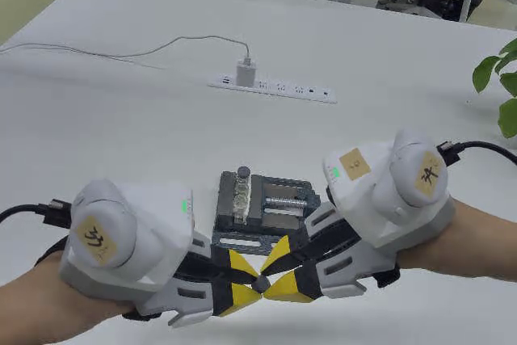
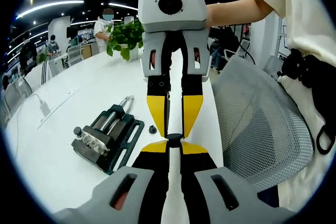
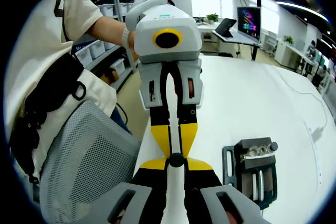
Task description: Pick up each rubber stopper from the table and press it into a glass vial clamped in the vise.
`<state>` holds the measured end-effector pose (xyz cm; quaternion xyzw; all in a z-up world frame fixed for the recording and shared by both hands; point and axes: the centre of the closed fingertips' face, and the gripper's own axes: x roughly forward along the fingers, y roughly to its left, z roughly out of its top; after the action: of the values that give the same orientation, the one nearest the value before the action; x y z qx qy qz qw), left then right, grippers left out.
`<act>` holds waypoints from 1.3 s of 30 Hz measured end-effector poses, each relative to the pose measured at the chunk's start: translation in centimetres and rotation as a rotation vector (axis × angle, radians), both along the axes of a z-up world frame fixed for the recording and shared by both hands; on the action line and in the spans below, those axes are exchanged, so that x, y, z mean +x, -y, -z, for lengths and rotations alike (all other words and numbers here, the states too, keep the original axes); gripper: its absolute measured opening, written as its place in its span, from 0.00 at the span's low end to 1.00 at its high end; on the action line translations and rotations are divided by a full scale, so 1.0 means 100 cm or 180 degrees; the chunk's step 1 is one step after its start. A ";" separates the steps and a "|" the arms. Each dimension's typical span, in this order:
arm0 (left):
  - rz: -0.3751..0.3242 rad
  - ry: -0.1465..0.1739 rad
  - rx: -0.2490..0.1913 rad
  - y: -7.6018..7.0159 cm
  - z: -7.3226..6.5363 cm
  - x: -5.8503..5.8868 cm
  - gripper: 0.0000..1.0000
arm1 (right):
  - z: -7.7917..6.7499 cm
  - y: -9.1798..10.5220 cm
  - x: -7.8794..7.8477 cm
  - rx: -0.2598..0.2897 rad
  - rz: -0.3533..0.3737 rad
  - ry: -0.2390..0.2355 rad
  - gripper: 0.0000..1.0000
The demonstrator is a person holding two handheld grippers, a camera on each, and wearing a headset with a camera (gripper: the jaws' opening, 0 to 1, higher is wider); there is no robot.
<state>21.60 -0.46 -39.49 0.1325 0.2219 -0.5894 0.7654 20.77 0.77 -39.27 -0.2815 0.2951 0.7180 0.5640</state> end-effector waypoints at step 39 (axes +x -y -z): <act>-0.0678 -0.0240 0.0038 -0.023 0.022 0.013 0.67 | 0.005 0.002 0.006 -0.0041 0.0051 0.0029 0.06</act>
<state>22.93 1.85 -41.66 0.0904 0.2669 -0.5080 0.8140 21.35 0.54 -39.80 -0.2860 0.2994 0.7103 0.5693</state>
